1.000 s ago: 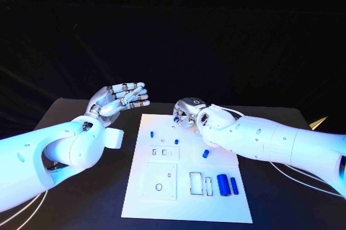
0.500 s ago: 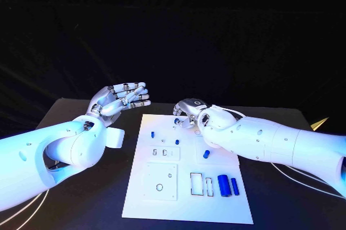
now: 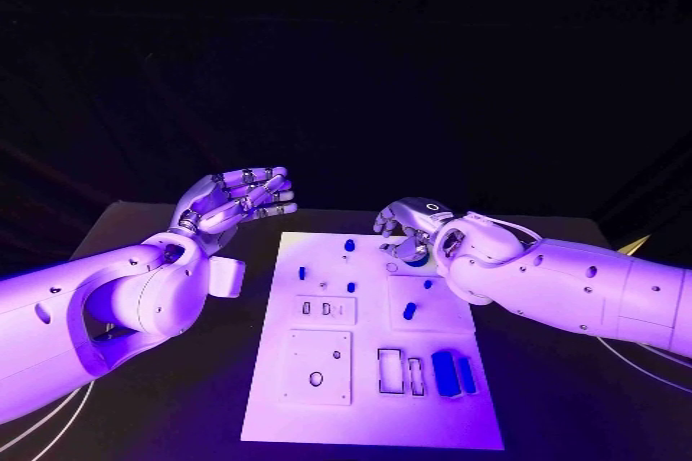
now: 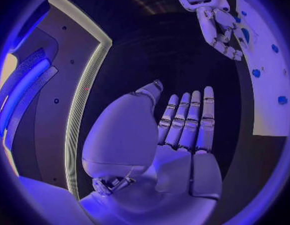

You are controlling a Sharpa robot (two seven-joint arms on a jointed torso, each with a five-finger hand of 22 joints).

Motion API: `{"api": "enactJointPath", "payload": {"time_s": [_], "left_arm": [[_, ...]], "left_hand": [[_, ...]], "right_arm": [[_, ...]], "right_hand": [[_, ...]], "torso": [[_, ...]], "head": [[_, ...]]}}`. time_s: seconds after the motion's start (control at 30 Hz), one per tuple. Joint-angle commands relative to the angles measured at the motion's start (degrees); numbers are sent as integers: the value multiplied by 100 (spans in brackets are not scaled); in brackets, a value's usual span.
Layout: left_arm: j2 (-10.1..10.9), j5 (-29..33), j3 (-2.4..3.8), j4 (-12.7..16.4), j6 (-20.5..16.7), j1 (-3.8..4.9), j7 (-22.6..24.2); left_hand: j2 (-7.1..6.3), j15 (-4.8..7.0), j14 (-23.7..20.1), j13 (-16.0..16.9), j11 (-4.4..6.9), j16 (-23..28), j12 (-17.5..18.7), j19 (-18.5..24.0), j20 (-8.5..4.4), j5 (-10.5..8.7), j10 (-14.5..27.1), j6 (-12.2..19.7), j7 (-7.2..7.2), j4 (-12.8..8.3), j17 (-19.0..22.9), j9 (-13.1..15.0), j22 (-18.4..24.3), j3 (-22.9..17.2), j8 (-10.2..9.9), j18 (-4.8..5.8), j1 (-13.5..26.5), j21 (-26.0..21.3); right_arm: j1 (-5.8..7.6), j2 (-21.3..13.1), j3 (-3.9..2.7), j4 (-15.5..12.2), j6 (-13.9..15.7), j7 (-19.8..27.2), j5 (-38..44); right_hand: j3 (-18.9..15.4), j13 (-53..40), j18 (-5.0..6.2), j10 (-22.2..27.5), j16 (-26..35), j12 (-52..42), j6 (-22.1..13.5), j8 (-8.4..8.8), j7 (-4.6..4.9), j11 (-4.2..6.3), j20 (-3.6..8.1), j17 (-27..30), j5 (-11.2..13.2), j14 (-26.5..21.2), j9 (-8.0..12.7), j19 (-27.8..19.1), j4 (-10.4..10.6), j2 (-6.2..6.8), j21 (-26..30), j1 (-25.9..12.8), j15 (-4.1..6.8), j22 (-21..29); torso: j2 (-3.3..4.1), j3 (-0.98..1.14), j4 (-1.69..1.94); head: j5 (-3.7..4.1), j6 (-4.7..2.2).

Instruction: Assemble the parts on the task board

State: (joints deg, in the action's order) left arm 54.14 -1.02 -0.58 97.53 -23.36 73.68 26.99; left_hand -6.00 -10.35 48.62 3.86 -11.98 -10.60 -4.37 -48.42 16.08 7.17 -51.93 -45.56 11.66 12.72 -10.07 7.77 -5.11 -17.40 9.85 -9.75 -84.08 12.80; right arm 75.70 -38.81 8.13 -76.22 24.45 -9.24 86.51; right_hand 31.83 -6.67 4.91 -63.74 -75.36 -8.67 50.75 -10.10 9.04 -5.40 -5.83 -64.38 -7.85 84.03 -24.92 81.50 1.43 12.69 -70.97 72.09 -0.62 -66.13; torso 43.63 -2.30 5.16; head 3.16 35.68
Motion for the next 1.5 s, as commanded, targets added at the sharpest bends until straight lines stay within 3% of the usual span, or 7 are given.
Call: {"api": "enactJointPath", "payload": {"time_s": [0.03, 0.23, 0.4, 0.53, 0.63, 0.83, 1.5], "left_arm": [[-28, -26, 4, -31, 118, 8, 25], [-45, -25, 3, -67, 122, 7, 24], [-54, -25, 2, -81, 139, 7, 25], [-58, -25, 2, -87, 148, 6, 21], [-64, -25, 2, -91, 157, 6, 17], [-76, -24, 2, -100, 170, 5, 13], [-86, -24, 2, -116, 177, 5, -9]], "left_hand": [[-54, -1, -32, -5, -22, 27, 18, -54, -5, -31, -18, 2, 273, -5, -10, -1, 6, -20, 16, -69, -4, 34], [-54, -1, -32, -5, -22, 27, 18, -54, -5, -31, -19, 2, 272, -5, -10, -1, 7, -21, 17, -69, -3, 33], [-54, -1, -34, -5, -21, 28, 18, -52, -4, -32, -22, 0, 271, -5, -12, -1, 8, -21, 18, -68, -2, 32], [-54, -1, -34, -5, -21, 28, 18, -52, -4, -32, -22, 0, 271, -5, -12, -1, 8, -21, 18, -68, -2, 32], [-54, -1, -34, -5, -21, 28, 18, -52, -4, -32, -22, 0, 271, -5, -12, -1, 8, -21, 18, -68, -2, 32], [-54, -1, -34, -5, -21, 28, 18, -52, -4, -32, -22, 0, 271, -5, -12, -1, 8, -21, 18, -68, -2, 32], [-52, -4, -50, -3, -19, 37, 20, -46, -2, -34, -31, -5, 267, -7, -16, 0, 13, -26, 23, -66, -2, 28]], "right_arm": [[49, -330, -27, -293, 27, 10, -717], [115, -739, -53, -464, -373, -54, -1209], [136, -890, -60, -369, -801, -108, -1413], [136, -880, -62, -232, -967, -129, -1484], [124, -814, -62, -110, -1042, -134, -1525], [73, -668, -61, 69, -1102, -140, -1552], [-37, -338, -58, 461, -1085, -105, -1568]], "right_hand": [[-14, -34, 8, -154, -42, -62, 13, 52, 43, 8, 1, -44, -8, 129, 1, 30, 66, 85, -46, -78, 36, -56], [-374, -292, -53, -668, -187, -378, -211, 235, 32, 78, 27, -233, -170, 163, 26, 148, 168, 225, -306, -159, 82, -384], [-1482, -1269, -112, -633, -372, -1228, -263, 295, -112, 205, 129, -479, -168, 205, -66, 226, 402, -5, -532, 283, 186, -690], [-2093, -2472, -201, -390, -695, -2506, -308, 308, -88, 207, 125, -1012, -183, 310, -138, 379, 737, -72, -893, 610, 190, -1151], [-2384, -4931, -263, -469, -939, -4957, -392, 206, -49, 169, 88, -1435, -213, 376, -236, 472, 1167, -100, -1139, 893, 140, -1463], [-2508, -6592, -352, -1216, -1195, -6576, -489, 109, 2, 121, 36, -1936, -239, 470, -303, 616, 1487, -109, -1460, 1082, 90, -1855], [-2362, -7022, -423, -1467, -1338, -6975, -374, -20, 5, 112, 8, -2246, -304, 531, -353, 735, 1488, -259, -1698, 1127, 69, -2141]], "torso": [[-2, 21, -57], [-12, 43, -100], [-20, 61, -115], [-24, 56, -110], [-27, 52, -101], [-22, 46, -80], [-27, 39, -91]], "head": [[8, -21], [9, -25], [-1, 4], [10, 12], [17, 20], [26, 37], [-1, 74]]}}
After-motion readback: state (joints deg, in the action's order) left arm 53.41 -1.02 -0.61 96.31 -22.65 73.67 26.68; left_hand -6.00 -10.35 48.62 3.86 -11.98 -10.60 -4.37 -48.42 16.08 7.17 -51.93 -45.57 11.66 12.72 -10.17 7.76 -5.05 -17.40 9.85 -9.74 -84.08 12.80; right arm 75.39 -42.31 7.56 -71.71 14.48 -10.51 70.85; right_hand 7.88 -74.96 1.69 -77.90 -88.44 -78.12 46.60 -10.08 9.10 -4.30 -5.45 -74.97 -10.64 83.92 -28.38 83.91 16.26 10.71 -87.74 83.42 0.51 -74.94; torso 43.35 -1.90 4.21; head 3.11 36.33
